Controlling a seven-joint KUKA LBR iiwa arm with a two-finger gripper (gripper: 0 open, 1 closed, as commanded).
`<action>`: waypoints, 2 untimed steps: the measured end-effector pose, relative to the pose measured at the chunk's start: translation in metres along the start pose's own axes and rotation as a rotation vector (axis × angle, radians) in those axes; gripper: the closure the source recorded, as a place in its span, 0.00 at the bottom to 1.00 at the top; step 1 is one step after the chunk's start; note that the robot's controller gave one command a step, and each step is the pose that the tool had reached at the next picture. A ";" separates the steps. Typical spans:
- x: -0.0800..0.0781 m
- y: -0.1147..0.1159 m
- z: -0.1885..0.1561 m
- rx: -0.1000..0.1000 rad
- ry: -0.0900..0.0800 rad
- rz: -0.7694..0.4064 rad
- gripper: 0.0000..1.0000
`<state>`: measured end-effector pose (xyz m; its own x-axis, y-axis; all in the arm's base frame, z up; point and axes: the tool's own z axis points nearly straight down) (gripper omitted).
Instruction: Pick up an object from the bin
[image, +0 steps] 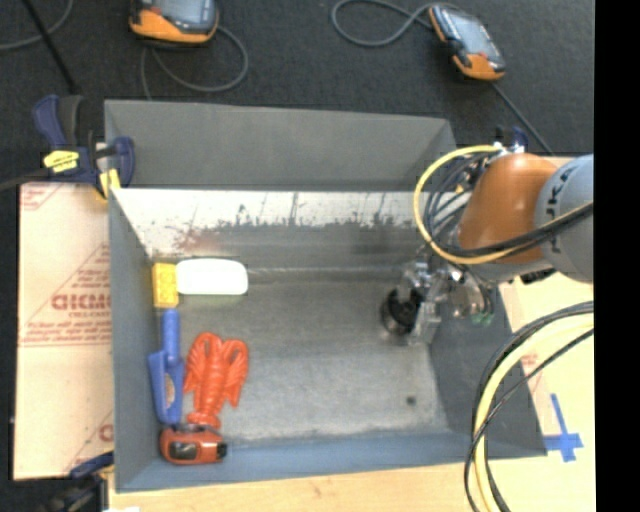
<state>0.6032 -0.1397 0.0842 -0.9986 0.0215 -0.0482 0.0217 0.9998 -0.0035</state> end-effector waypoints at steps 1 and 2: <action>0.000 0.000 0.000 0.000 0.000 -0.001 1.00; -0.003 0.004 0.000 0.003 0.008 0.038 1.00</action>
Offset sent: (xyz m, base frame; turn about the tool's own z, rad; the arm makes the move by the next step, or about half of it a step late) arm -0.0016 0.0166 -0.0142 0.0849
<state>0.6062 -0.1361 0.0840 -0.9974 0.0595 -0.0407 0.0598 0.9982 -0.0053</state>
